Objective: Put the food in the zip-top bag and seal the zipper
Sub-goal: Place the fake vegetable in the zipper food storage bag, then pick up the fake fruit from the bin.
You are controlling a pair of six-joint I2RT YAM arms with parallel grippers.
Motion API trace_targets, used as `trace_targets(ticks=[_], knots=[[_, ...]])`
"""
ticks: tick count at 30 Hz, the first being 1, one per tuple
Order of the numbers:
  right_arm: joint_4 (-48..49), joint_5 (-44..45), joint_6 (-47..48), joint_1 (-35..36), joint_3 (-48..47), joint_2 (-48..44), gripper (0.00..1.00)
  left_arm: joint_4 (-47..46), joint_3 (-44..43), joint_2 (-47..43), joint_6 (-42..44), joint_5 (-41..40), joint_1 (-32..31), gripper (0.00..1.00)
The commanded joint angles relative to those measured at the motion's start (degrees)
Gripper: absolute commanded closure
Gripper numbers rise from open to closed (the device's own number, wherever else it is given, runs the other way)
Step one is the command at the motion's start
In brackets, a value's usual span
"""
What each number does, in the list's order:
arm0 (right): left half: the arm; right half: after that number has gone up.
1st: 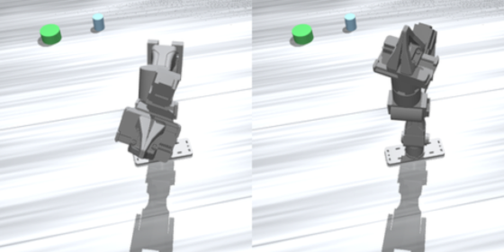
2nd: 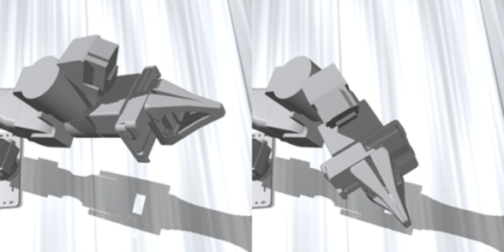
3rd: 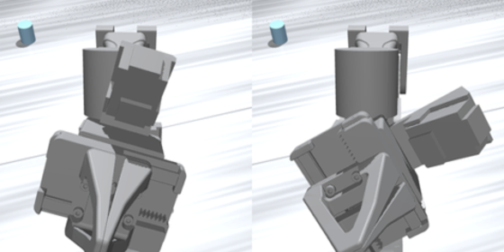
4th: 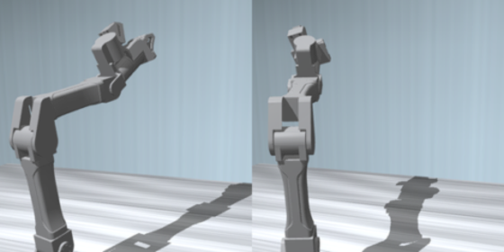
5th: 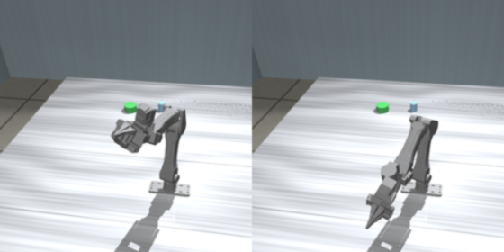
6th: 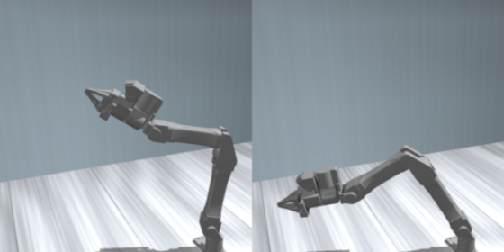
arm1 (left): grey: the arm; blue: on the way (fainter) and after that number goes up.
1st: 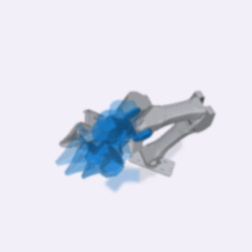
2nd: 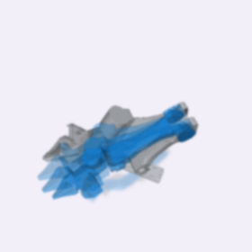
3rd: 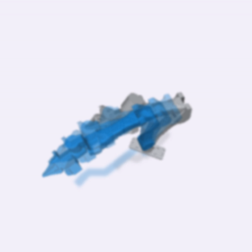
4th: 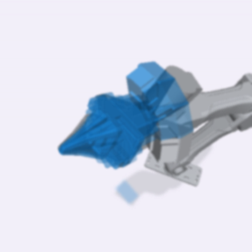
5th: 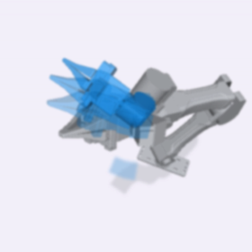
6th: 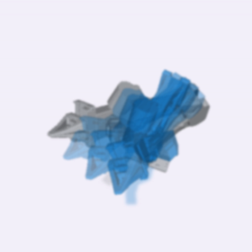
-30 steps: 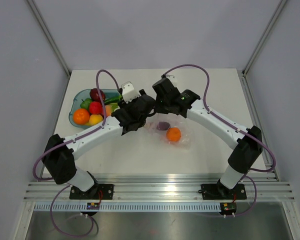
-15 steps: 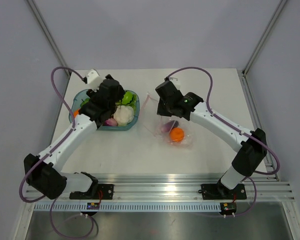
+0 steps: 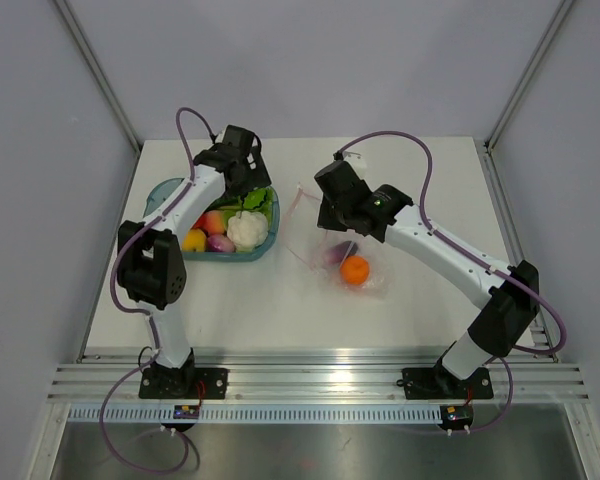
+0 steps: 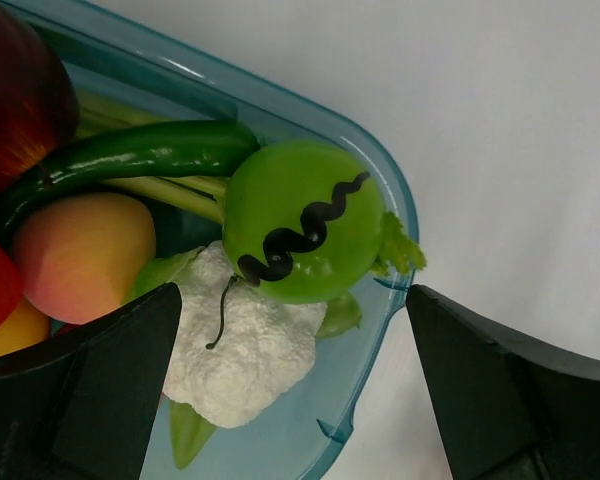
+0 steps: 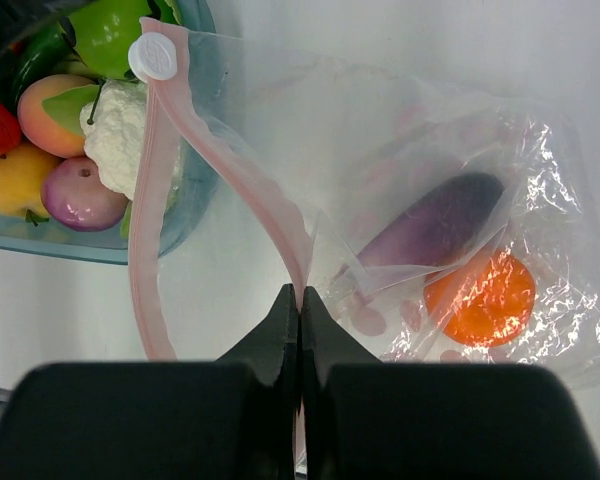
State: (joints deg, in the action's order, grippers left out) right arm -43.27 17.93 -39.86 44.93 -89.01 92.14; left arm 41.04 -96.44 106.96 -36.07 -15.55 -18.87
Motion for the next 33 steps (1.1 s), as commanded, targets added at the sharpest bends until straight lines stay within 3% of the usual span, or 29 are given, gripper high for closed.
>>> trace_targets(ticks=[1,22,28,33], knots=[[-0.77,2.02,0.57,-0.45,-1.16,-2.23,1.00,1.59,-3.49,1.49,1.97,5.35,1.47,0.01],[-0.50,0.26,1.01,-0.45,-2.48,-0.56,1.00,-4.47,-5.42,10.02,0.04,12.30,3.67,0.02],[-0.59,0.35,0.83,-0.45,-2.13,-0.99,1.00,-4.12,-5.42,10.29,0.48,12.48,3.67,0.08],[-0.50,0.35,0.66,-0.45,-1.96,-1.17,1.00,-3.86,-3.85,6.87,0.48,10.37,3.67,0.28]])
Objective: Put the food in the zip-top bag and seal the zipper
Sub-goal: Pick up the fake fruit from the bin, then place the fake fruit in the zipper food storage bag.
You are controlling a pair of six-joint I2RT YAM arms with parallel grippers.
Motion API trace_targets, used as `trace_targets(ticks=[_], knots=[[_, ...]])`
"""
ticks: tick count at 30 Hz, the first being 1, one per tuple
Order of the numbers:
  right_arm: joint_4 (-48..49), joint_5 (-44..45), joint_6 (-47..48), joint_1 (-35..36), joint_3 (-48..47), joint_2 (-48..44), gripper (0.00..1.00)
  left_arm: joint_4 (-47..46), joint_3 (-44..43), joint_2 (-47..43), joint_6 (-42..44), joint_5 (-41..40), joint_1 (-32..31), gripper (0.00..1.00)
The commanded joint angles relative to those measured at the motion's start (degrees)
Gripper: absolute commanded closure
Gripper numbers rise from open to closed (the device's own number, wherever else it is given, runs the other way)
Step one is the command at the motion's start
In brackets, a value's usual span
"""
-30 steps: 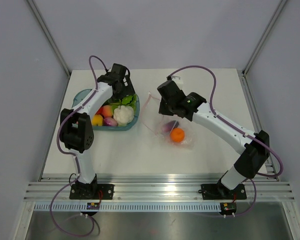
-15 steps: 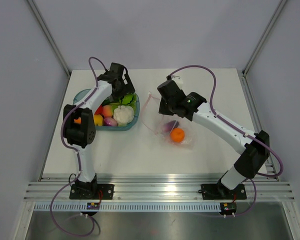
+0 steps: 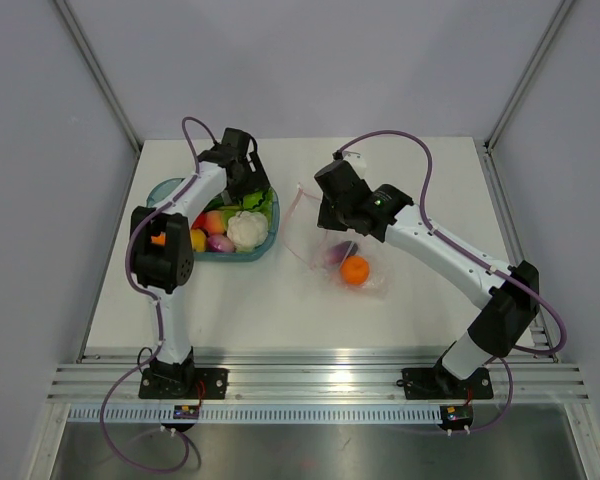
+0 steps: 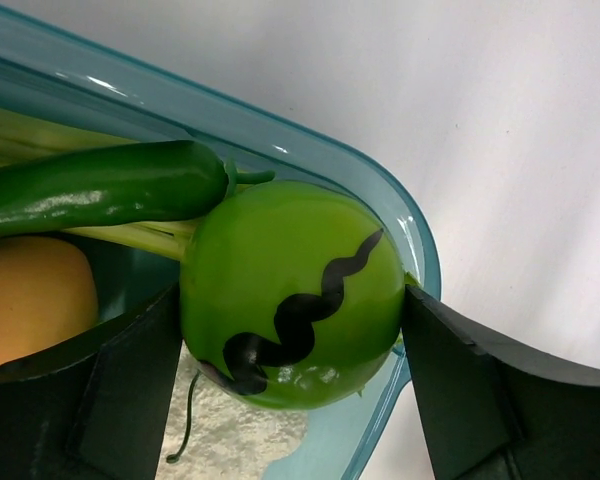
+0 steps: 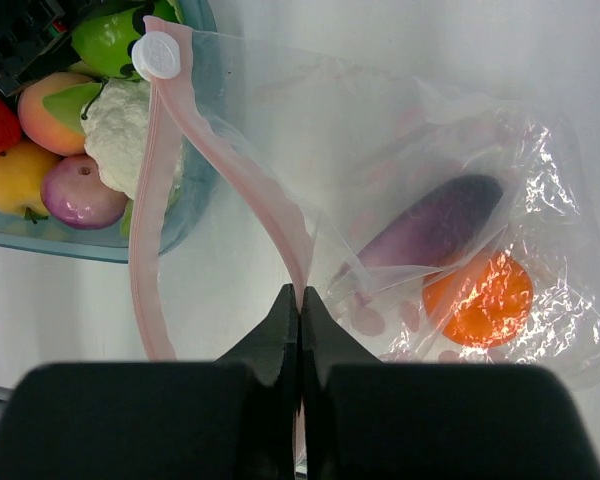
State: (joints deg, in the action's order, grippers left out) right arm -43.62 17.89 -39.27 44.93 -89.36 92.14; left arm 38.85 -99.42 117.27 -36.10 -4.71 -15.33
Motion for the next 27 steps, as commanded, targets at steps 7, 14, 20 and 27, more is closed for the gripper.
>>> trace_targets(ticks=[7,14,20,27], knots=[[0.29,0.13,-0.11,-0.54,-1.60,-0.91,1.00,-1.67,4.74,-14.60,0.94,-3.81,0.04,0.32],[0.72,-0.14,-0.02,-0.45,-1.87,-0.20,1.00,-1.32,11.34,-24.80,2.17,-1.27,-0.92,0.33],[1.16,-0.58,-0.11,-0.45,-2.39,1.11,1.00,-1.76,15.73,-33.33,1.03,6.00,-4.79,0.33],[1.43,-0.84,-0.20,-0.45,-2.57,1.46,1.00,-2.46,18.55,-38.43,-1.08,13.23,-9.97,0.34]])
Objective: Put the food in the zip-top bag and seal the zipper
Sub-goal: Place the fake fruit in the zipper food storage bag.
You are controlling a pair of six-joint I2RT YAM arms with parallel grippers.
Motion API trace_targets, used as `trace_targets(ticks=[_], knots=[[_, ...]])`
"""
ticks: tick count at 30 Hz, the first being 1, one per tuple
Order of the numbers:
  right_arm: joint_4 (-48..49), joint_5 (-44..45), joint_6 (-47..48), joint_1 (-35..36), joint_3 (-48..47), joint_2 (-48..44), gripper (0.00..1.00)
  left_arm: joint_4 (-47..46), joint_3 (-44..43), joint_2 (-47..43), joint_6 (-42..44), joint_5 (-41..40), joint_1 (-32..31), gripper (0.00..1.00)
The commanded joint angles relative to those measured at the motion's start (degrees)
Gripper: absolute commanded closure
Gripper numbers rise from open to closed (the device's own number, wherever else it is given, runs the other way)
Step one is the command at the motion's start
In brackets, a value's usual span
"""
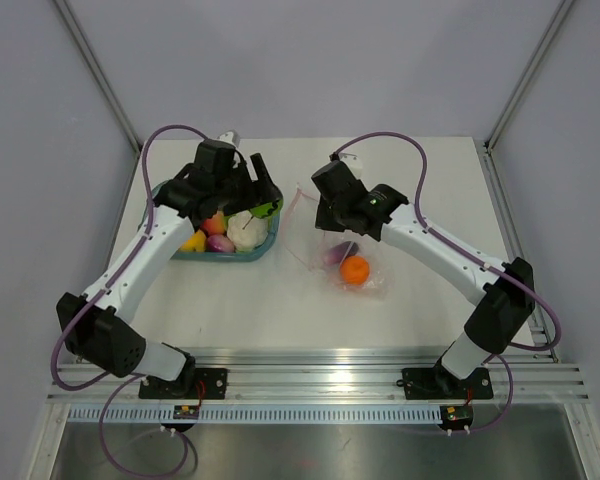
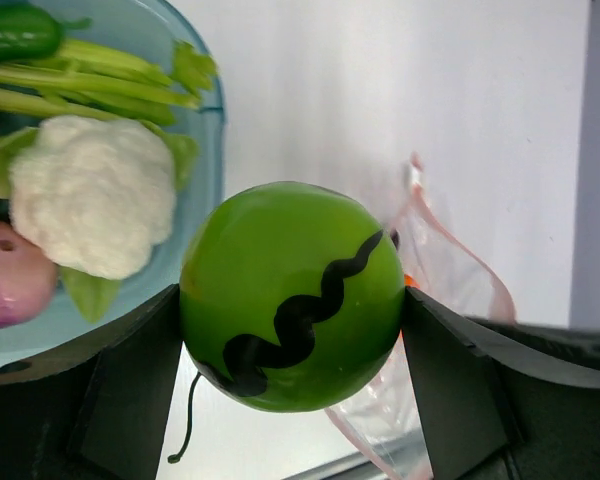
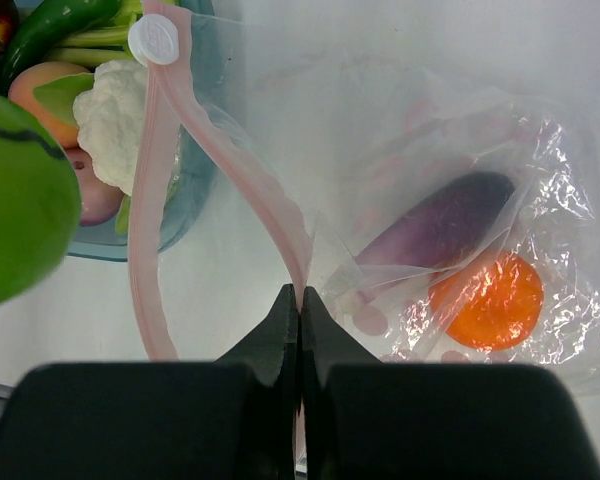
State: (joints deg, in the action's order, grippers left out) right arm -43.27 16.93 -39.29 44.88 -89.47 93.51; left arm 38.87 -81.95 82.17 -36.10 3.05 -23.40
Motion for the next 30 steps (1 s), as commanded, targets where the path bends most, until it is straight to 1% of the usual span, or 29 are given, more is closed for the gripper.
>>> trace_targets(ticks=[1,7,11,13,14,18,23,27,29,30], knots=[[1.17,0.12,-0.26,-0.41,-2.46,0.09,1.00,-2.66,1.44,-3.68,-1.17,6.61,-3.22,0.34],[1.43,0.03,-0.35,-0.41,-2.37,-0.09,1.00,-3.10,2.15,-4.48,-1.43,8.55,-7.97,0.34],[1.34,-0.14,-0.70,-0.50,-2.20,-0.44,1.00,-4.07,3.29,-2.64,-2.22,8.99,-8.68,0.34],[1.25,-0.14,-0.62,-0.41,-2.20,-0.87,1.00,-5.03,3.82,-1.58,-2.66,9.26,-8.94,0.32],[1.34,0.03,-0.70,-0.41,-2.02,-1.23,1.00,-5.21,4.17,-1.31,-3.01,9.26,-9.03,0.20],[1.34,0.04,-0.79,-0.41,-1.58,-2.19,1.00,-5.82,3.82,0.09,-3.28,10.48,-9.12,0.01],[1.87,-0.84,-1.14,-0.41,-1.14,-2.46,1.00,-5.65,3.03,0.62,-3.28,11.19,-9.21,0.01],[1.69,-0.85,-1.14,-0.41,-0.97,-2.55,1.00,-3.11,0.58,-0.17,-2.40,9.44,-9.12,0.01],[1.69,-0.49,-0.97,-0.41,-0.53,-2.72,1.00,-2.14,-0.57,-1.57,-1.35,8.03,-8.51,0.01],[1.52,-0.49,-0.97,-0.41,-0.44,-2.90,1.00,-1.18,-1.19,-2.10,-0.91,7.94,-7.20,0.01]])
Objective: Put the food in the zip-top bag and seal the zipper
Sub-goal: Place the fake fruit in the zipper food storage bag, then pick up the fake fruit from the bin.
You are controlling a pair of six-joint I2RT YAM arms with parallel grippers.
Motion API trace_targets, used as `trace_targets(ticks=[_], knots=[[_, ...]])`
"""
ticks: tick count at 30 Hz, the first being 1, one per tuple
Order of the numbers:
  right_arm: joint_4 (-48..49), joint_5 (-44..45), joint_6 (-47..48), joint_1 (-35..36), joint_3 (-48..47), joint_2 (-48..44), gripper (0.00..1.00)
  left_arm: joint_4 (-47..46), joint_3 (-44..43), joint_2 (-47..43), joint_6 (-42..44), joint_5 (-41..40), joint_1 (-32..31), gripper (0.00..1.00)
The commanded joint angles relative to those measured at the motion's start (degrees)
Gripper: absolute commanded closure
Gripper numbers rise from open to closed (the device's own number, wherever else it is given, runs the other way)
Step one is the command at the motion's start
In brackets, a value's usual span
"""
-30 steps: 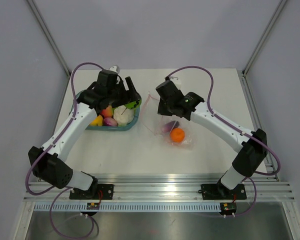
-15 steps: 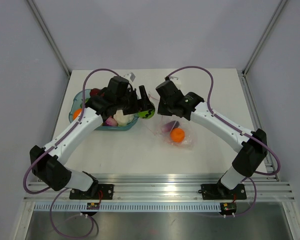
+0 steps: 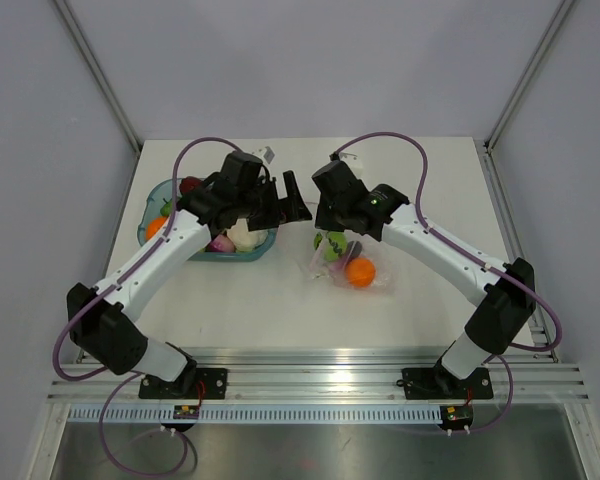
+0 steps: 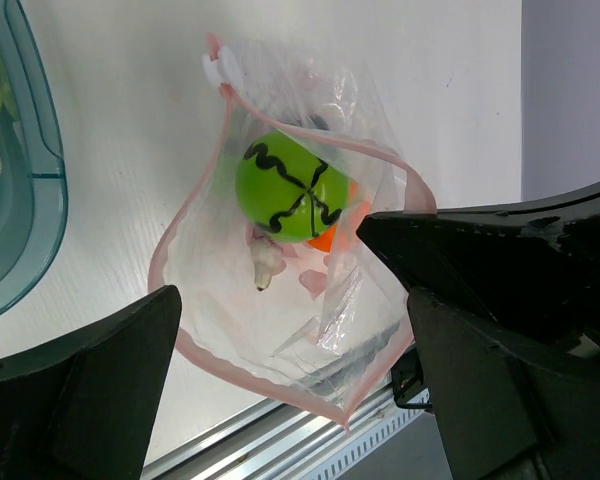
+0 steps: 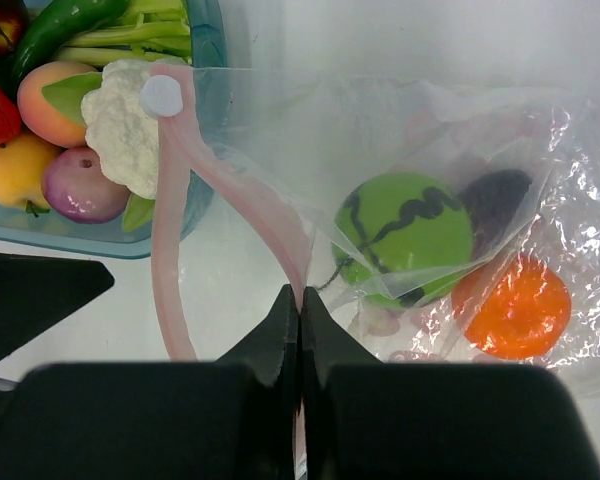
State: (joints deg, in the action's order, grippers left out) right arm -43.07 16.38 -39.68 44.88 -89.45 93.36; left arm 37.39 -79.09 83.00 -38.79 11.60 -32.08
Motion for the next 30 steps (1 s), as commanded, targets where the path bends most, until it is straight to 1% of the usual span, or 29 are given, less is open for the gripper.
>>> trace_targets(ticks=[1,2,3,4,8,11,14,17,18,21,22,25,28,30], knots=[[1.23,0.14,-0.57,-0.41,-0.29,-3.01,1.00,0.75,-4.66,-3.37,2.39,-0.43,2.53,0.02],[1.32,0.23,-0.49,-0.41,-0.11,-3.10,1.00,1.19,-4.84,-4.24,2.66,0.09,3.85,0.03],[1.32,0.32,-0.48,-0.41,0.06,-3.45,1.00,1.72,-4.67,-4.69,3.18,0.70,6.82,0.04],[1.32,0.40,-0.48,-0.41,0.06,-3.54,1.00,2.16,-4.50,-5.04,3.45,0.88,8.50,0.05],[1.32,-0.29,-0.31,-0.41,0.33,-4.76,1.00,5.40,-4.41,-5.40,5.21,1.33,16.93,0.05],[1.76,-0.65,-0.13,-0.41,0.33,-5.73,1.00,6.90,-4.93,-4.61,7.14,-0.07,20.02,0.04],[1.41,0.14,0.66,-0.41,-0.20,-7.40,1.00,9.71,-5.90,-2.94,8.90,-4.12,23.54,0.02],[1.23,1.28,0.83,-0.41,0.24,-8.28,1.00,11.38,-7.04,-0.83,10.74,-9.73,26.00,0.02],[1.32,1.46,0.92,-0.41,0.76,-8.28,1.00,11.83,-7.57,-0.04,12.05,-14.27,26.45,0.02],[1.15,1.20,0.48,-0.41,1.21,-7.76,1.00,14.73,-10.28,4.09,14.34,-22.90,26.80,0.01],[1.23,0.85,0.48,-0.41,1.29,-7.67,1.00,15.25,-10.90,6.36,14.53,-23.80,26.80,0.01],[1.76,0.49,0.39,-0.41,1.65,-7.49,1.00,15.44,-11.53,8.57,15.23,-25.29,27.15,0.01],[1.76,0.41,0.39,-0.41,1.30,-7.14,1.00,13.06,-10.39,10.42,15.32,-29.60,27.42,0.01],[1.85,0.32,0.48,-0.41,1.29,-7.14,1.00,12.10,-10.21,12.62,15.40,-30.05,27.86,0.01]])
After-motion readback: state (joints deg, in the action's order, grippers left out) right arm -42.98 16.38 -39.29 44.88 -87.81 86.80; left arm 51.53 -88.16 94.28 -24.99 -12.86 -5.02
